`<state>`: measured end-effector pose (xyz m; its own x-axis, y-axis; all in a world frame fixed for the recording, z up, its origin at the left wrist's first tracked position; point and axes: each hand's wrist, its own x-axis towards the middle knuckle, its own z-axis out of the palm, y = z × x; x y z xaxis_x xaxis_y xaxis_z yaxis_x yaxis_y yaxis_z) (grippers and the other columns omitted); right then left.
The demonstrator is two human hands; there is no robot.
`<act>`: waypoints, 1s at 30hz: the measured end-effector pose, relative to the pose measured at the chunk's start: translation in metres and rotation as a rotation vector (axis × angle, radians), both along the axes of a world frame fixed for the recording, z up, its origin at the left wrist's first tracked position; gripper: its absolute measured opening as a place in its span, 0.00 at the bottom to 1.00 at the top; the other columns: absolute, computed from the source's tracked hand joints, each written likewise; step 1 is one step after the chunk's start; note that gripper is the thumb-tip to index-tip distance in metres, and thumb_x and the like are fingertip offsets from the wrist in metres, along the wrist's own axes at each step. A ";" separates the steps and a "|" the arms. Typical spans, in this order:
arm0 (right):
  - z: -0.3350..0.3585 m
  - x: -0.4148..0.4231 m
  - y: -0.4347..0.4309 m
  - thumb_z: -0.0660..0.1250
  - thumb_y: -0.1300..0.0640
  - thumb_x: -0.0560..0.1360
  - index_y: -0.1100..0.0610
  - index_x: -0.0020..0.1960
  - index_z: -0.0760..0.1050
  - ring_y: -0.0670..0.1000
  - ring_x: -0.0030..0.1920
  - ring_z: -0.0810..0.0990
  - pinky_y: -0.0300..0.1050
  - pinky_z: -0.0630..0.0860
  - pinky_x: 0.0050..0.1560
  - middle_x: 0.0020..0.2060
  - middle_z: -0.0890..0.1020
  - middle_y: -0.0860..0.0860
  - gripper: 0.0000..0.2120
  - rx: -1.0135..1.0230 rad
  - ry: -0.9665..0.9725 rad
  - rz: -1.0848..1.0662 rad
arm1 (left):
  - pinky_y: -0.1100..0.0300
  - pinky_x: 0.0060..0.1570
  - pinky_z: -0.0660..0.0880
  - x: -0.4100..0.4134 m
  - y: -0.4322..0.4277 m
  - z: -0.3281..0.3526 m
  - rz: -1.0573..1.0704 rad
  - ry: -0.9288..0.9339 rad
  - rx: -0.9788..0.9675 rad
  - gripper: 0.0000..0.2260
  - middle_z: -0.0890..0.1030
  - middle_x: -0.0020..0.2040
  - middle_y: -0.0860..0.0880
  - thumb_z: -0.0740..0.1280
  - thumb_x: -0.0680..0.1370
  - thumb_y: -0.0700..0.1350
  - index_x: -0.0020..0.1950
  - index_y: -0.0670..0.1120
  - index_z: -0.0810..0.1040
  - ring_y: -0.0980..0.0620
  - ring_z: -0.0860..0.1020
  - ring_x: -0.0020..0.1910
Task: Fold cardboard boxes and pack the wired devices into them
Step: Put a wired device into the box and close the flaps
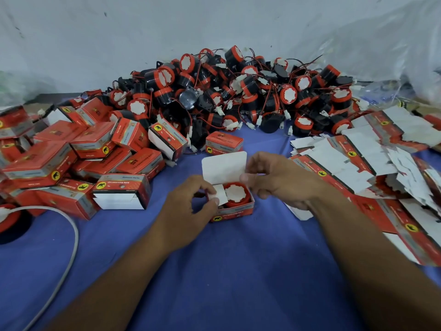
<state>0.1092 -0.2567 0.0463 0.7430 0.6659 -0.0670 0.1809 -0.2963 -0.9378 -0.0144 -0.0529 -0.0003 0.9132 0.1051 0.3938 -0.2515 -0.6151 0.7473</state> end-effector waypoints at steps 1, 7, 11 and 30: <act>-0.004 -0.003 0.006 0.76 0.53 0.74 0.53 0.59 0.74 0.45 0.34 0.80 0.38 0.76 0.35 0.45 0.82 0.49 0.17 -0.033 -0.033 0.001 | 0.50 0.52 0.79 0.000 0.000 0.000 0.000 0.039 -0.076 0.11 0.80 0.54 0.56 0.68 0.75 0.49 0.55 0.51 0.73 0.56 0.80 0.55; -0.014 -0.008 0.018 0.75 0.54 0.75 0.46 0.59 0.79 0.38 0.37 0.78 0.31 0.73 0.38 0.43 0.81 0.36 0.15 -0.004 -0.318 0.103 | 0.57 0.55 0.79 0.002 0.003 0.002 -0.061 -0.032 -0.151 0.24 0.78 0.62 0.59 0.69 0.75 0.42 0.70 0.50 0.68 0.55 0.78 0.61; -0.012 -0.006 0.011 0.73 0.47 0.76 0.46 0.64 0.80 0.42 0.53 0.78 0.33 0.73 0.52 0.54 0.79 0.46 0.17 -0.136 -0.437 0.284 | 0.60 0.57 0.78 0.001 0.007 0.004 -0.046 -0.090 0.035 0.13 0.79 0.63 0.51 0.71 0.76 0.34 0.60 0.43 0.80 0.56 0.77 0.62; -0.011 -0.009 0.007 0.74 0.54 0.76 0.42 0.65 0.77 0.40 0.60 0.77 0.37 0.76 0.60 0.59 0.78 0.38 0.19 -0.086 -0.342 0.261 | 0.50 0.62 0.76 -0.001 0.011 0.005 -0.106 -0.066 0.045 0.17 0.80 0.64 0.49 0.71 0.77 0.44 0.65 0.41 0.78 0.54 0.77 0.64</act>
<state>0.0998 -0.2494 0.0354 0.5393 0.8373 0.0905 0.5562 -0.2734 -0.7848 -0.0154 -0.0421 0.0047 0.8900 -0.0096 0.4558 -0.3647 -0.6149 0.6992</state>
